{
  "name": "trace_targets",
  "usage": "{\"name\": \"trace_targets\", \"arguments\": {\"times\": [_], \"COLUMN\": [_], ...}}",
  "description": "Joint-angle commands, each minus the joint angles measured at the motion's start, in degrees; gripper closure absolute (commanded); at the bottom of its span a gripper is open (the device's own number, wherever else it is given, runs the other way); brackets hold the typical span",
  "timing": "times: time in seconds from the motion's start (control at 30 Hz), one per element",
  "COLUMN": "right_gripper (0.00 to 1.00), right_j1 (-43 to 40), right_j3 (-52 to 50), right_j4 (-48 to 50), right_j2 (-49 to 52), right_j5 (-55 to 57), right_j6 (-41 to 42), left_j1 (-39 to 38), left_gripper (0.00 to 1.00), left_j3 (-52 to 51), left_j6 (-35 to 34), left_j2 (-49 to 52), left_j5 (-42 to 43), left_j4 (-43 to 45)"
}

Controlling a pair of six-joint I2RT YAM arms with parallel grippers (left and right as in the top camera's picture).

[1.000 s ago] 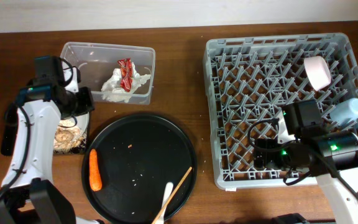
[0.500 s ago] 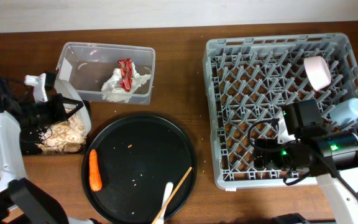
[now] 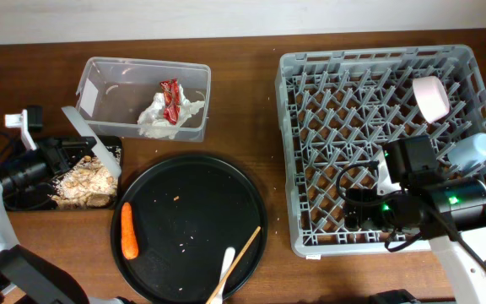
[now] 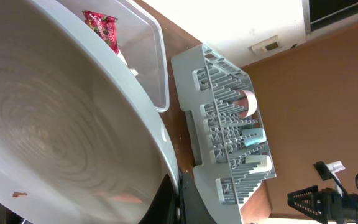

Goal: Sort waste into correct bins and load items into the dishwasher rack

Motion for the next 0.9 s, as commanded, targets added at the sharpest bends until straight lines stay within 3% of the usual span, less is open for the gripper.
{"name": "trace_targets", "arguments": {"times": [0.0,0.13,0.3,0.5,0.63,0.73,0.8,0.83,0.87], "right_gripper": [0.10,0.10,0.09,0.09,0.09,0.09,0.09,0.09,0.09], "right_j1": [0.22,0.22,0.22,0.22,0.22,0.22,0.22,0.22,0.22], "right_j3": [-0.42,-0.42,-0.44,-0.42,-0.44,-0.42,-0.44,-0.42,-0.42], "right_j4": [-0.39,-0.39,-0.39,-0.42,-0.48,-0.83,-1.18,-1.53,-1.62], "right_j2": [-0.33,-0.33,-0.33,-0.33,-0.33,-0.33,-0.33,-0.33,-0.33], "right_j5": [0.74,0.72,0.72,0.70,0.70,0.70,0.70,0.70,0.70], "right_j6": [0.55,1.51,1.62,2.27,2.25,2.25,2.25,2.25,2.25], "left_j1": [0.44,-4.28,-32.28,-58.55,-68.02,-69.85,-69.88,-69.88,-69.88], "left_gripper": [1.00,0.99,0.99,1.00,1.00,0.98,0.88,0.78,0.78], "left_j3": [1.18,1.20,1.20,1.07,1.01,1.01,1.01,1.01,1.01], "left_j6": [1.40,4.61,4.92,-24.30,-29.05,-29.88,-29.88,-29.88,-29.86], "left_j2": [0.59,-0.33,-0.61,0.22,5.73,7.82,8.81,9.81,10.05], "left_j5": [3.80,1.97,-16.87,-52.46,-54.31,-55.19,-55.19,-55.19,-55.19], "left_j4": [-0.87,-7.08,-13.14,-3.87,-0.52,1.73,3.02,2.99,2.91]}}
